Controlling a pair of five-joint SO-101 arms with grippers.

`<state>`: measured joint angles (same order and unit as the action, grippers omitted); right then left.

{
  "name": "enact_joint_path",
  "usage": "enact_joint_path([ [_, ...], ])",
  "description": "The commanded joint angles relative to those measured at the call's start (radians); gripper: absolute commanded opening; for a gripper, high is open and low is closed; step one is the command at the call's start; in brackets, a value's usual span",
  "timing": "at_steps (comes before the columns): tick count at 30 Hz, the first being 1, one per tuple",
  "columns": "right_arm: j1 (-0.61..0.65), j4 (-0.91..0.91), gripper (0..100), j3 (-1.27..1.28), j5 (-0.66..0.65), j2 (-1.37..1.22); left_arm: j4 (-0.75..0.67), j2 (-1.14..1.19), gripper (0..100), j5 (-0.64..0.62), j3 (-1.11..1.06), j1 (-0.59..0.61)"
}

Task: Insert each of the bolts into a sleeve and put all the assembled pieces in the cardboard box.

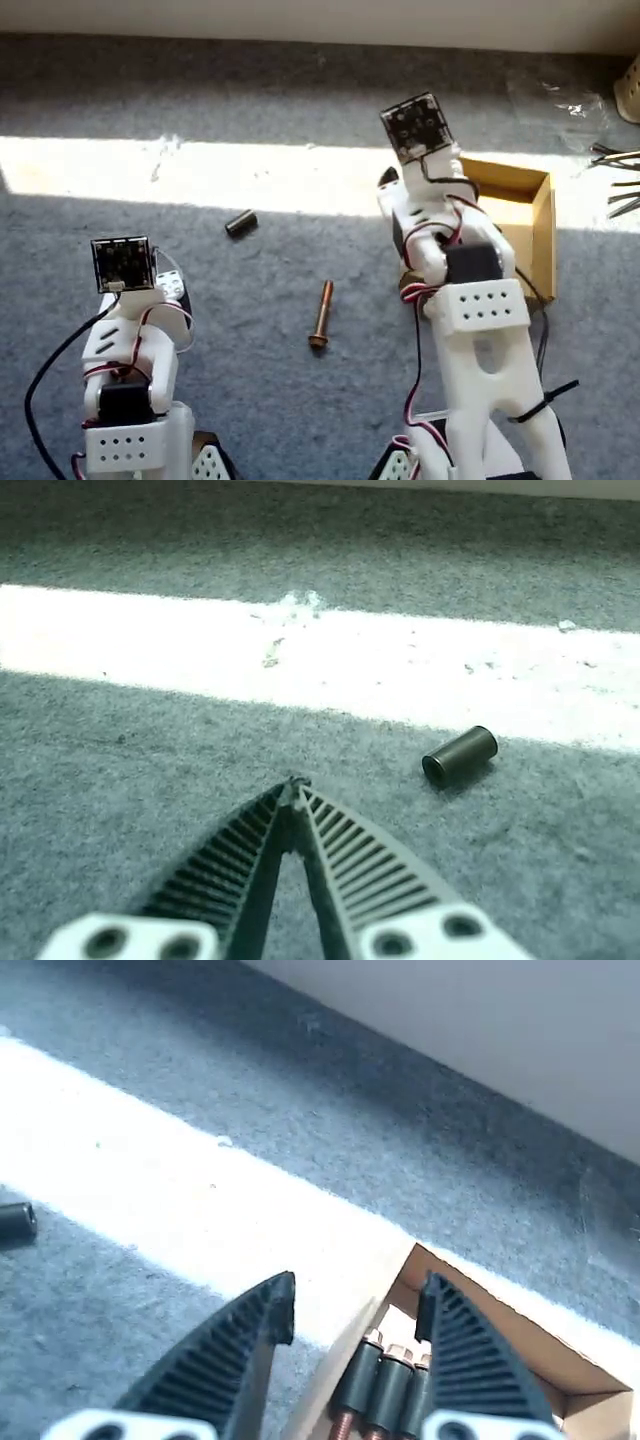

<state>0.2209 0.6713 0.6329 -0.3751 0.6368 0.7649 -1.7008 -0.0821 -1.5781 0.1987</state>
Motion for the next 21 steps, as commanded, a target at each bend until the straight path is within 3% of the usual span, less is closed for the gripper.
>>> enact_joint_path([
  [1, 0.082, 0.002, 17.7, -0.01, -0.012, 0.036, 0.005, -0.013, 1, 0.003, 0.016, -0.018],
  [7, 0.2, 0.004, 17.7, -0.018, -0.002, -0.013, 0.0, -0.013, 1, 0.003, 0.018, 0.045],
  [9, 0.228, 0.03, 17.7, -0.036, 0.064, -0.051, 0.0, -0.013, 1, 0.003, 0.018, 0.058],
  [16, 0.344, 0.325, 17.7, -0.374, 0.278, -0.294, 0.0, -0.013, 1, 0.003, 0.018, 0.061],
  [21, 0.449, 0.458, 17.7, -0.61, 0.385, -0.507, -0.002, -0.013, 1, -0.002, 0.018, 0.127],
])
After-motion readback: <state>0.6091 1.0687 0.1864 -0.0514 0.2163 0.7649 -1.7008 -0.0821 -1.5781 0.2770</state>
